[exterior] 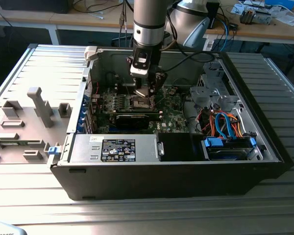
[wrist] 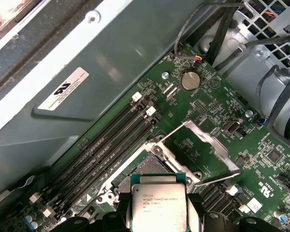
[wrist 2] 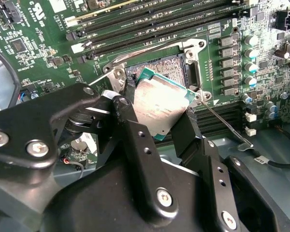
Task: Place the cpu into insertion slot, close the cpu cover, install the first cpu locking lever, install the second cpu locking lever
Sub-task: 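Place the cpu into insertion slot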
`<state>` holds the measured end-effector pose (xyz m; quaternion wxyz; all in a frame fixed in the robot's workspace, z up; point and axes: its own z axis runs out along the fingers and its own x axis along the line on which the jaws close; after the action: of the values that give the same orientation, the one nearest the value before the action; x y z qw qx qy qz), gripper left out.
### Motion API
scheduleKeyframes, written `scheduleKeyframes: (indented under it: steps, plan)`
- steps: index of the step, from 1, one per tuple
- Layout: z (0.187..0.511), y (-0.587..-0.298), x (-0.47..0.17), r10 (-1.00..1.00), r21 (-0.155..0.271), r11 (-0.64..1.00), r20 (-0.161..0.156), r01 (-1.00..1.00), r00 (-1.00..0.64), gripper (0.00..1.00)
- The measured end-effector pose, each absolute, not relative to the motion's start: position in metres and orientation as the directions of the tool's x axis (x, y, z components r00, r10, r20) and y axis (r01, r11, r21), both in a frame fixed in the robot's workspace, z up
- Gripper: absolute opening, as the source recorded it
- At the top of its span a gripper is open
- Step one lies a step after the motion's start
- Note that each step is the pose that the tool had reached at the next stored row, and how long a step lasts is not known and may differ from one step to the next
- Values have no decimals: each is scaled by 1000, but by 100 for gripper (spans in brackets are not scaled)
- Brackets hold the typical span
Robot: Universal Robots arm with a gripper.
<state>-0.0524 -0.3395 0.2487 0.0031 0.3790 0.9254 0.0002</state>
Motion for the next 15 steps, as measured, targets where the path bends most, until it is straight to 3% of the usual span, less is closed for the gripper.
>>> scheduleKeyframes:
  steps: [15]
  plan:
    - [245, -339, -54, 737, 3, 676, -6, 737, -676, 55]
